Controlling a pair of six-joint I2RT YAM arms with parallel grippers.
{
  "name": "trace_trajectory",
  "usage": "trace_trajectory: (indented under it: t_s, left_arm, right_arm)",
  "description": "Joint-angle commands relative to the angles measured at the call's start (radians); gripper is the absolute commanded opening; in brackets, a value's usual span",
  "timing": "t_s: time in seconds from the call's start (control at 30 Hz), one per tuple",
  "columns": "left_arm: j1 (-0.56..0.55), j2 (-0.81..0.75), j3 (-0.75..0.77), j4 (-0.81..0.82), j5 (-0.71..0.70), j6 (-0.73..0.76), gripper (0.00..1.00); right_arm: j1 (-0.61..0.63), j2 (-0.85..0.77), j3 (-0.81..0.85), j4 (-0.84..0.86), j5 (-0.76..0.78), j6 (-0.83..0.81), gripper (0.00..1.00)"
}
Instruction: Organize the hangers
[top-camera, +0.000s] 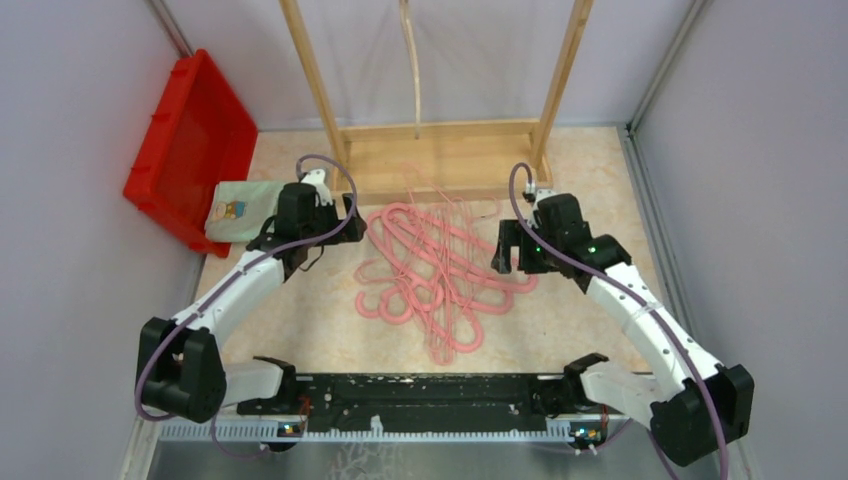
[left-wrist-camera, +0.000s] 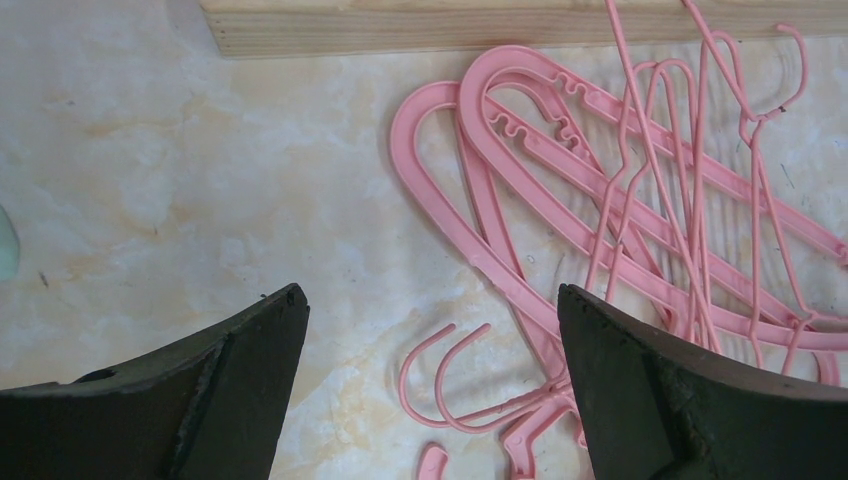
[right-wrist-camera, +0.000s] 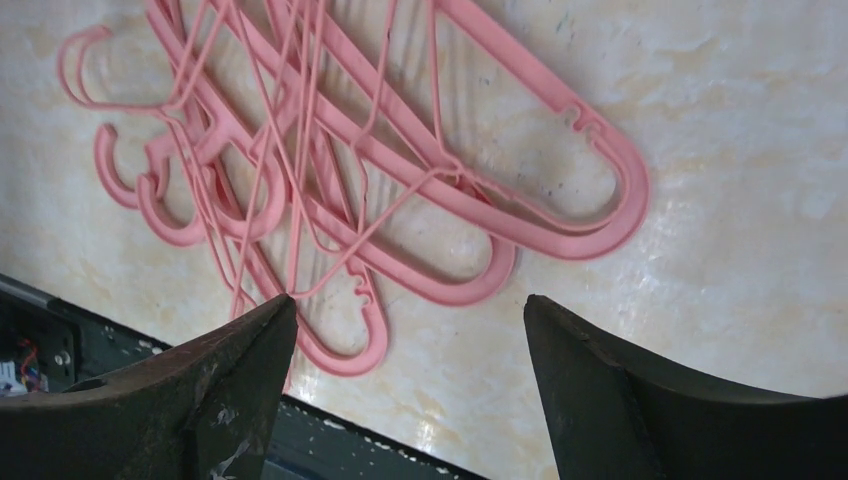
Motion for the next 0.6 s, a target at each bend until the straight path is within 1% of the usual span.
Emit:
trace_trajectory:
  t_s: [0.0,0.13,0.23,0.33,0.4,0.5,0.57]
  left_arm:
    - [-0.014,-0.021,-0.003,-0.01,0.03,-0.029,1.0]
    - [-0.017,-0.038,-0.029,-0.005,0.027,-0.044,1.0]
    - [-0.019,-0.039,-0.05,0.013,0.045,-0.056,1.0]
    - [-0.019,-0.029,-0.059,0.018,0.059,-0.059,1.0]
    - [-0.019,-0.025,-0.061,0.02,0.06,-0.062,1.0]
    - [-0.021,-0.026,-0.064,0.03,0.056,-0.063,1.0]
    - [-0.02,-0.026,-0.062,0.035,0.051,-0.062,1.0]
  right_arm:
    - [0.006,0.006,-0.072,0.137,-0.062,0.023,0.82]
    - [0.006,0.049,-0.149,0.253,-0.11,0.079,0.73]
    - [0.006,0.095,-0.168,0.359,-0.124,0.118,0.68]
    - [0.006,0.185,-0.126,0.417,-0.129,0.12,0.65]
    - [0.006,0.255,-0.087,0.444,-0.15,0.109,0.6]
    - [0.008,0.358,-0.036,0.483,-0.177,0.102,0.57]
    - [0.009,0.418,-0.012,0.511,-0.199,0.106,0.52]
